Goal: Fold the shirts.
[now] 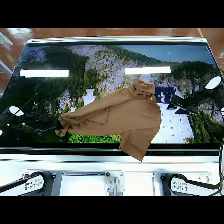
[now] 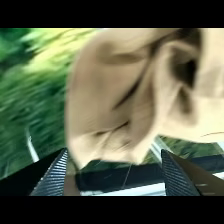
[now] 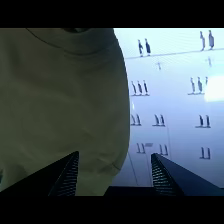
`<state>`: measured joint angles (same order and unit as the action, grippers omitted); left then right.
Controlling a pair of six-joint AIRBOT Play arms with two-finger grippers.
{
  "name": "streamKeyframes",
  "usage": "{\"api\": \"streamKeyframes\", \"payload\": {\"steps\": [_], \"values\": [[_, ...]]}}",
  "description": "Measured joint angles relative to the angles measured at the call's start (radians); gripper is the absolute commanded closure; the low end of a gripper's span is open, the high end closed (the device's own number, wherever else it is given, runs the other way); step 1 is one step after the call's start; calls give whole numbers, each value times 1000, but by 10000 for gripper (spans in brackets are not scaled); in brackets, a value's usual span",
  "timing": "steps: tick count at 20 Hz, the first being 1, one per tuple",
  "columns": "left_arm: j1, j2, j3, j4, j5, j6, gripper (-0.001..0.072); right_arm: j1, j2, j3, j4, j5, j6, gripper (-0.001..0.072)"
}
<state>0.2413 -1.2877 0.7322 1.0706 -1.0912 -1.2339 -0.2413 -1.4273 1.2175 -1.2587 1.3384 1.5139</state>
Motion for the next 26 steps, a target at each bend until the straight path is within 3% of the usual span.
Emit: {"api": "streamKeyframes", "payload": {"steps": [3, 4, 5, 6, 7, 14, 20, 23, 24, 26], "values": [[-43, -17, -5, -24, 27, 12, -13, 5, 0, -20, 3, -11, 4, 140], [-55, -26, -5, -29, 29, 13, 59, 5, 0, -23, 3, -13, 9, 140], [-67, -37, -6, -32, 34, 11, 306, 6, 0, -25, 3, -12, 10, 138], [-77, -48, -6, -35, 37, 3, 562, 6, 0, -27, 2, -12, 11, 89], [-84, -58, -6, -37, 37, -7, 656, 7, 0, -29, -3, -6, 11, 27], [-68, -64, -5, -25, 26, -31, 669, 6, 1, -159, -30, 78, -26, 30], [-53, 16, -5, -22, 4, -20, 670, 8, -17, -293, 87, -18, -30, 33], [-51, 61, -5, -22, 0, -19, 670, 28, -67, -327, 156, -55, -34, 97], [-50, 75, -5, -23, -1, -18, 670, 44, -86, -333, 173, -71, -35, 206], [-50, 101, -4, -33, -7, -18, 670, 84, -111, -341, 196, -96, -37, 634]]}}
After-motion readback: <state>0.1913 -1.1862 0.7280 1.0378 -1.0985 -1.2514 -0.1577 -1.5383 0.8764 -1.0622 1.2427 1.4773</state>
